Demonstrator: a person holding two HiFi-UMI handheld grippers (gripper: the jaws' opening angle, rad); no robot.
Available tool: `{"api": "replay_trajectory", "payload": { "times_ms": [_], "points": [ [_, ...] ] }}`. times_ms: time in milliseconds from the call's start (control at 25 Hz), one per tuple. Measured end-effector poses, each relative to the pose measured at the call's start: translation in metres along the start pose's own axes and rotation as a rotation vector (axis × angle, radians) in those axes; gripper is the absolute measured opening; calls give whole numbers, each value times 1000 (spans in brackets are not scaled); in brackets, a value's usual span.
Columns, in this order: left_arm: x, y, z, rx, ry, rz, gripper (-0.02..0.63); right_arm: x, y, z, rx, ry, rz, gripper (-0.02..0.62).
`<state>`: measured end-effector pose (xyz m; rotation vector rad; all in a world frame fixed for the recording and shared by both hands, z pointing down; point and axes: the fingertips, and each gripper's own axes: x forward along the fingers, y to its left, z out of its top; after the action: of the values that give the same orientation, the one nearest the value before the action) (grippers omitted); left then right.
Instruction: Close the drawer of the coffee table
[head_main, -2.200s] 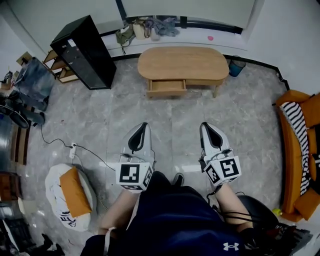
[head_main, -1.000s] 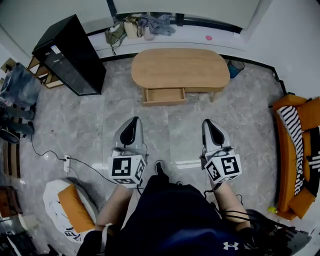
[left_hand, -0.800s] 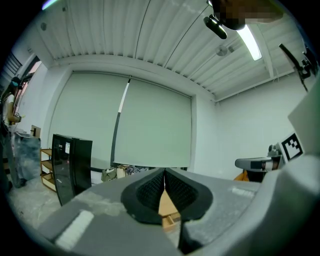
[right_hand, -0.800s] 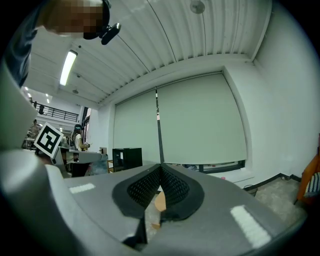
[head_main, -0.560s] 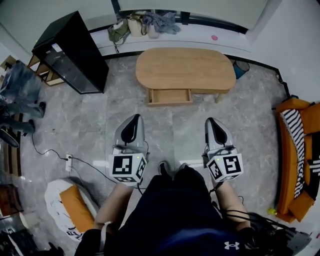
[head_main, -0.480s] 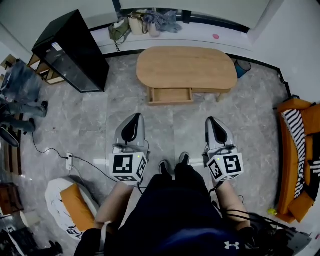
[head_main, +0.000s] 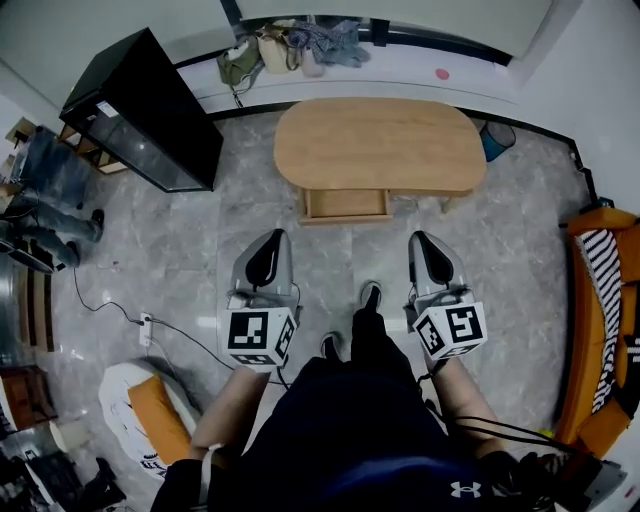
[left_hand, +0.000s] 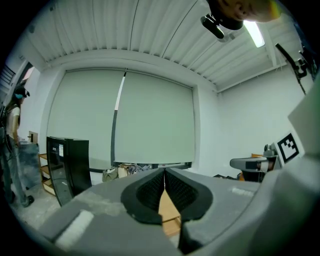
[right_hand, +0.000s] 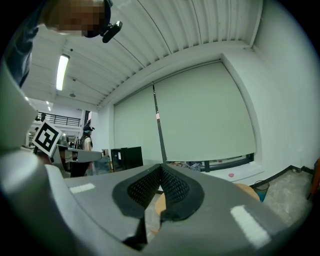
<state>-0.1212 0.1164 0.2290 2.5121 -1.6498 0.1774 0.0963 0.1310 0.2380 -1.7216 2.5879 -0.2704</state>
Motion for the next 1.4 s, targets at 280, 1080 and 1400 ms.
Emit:
{"api": "replay_trajectory", "payload": {
  "times_ms": [280, 1080, 1400],
  "points": [
    [80, 3, 9, -10, 18, 44, 5, 71, -57, 8, 8, 20, 51, 2],
    [172, 27, 5, -8, 79, 144, 5, 181, -120, 1, 35, 79, 144, 2],
    [192, 75, -37, -10, 161, 115, 5, 216, -119, -34, 41, 145, 71, 2]
  ]
}}
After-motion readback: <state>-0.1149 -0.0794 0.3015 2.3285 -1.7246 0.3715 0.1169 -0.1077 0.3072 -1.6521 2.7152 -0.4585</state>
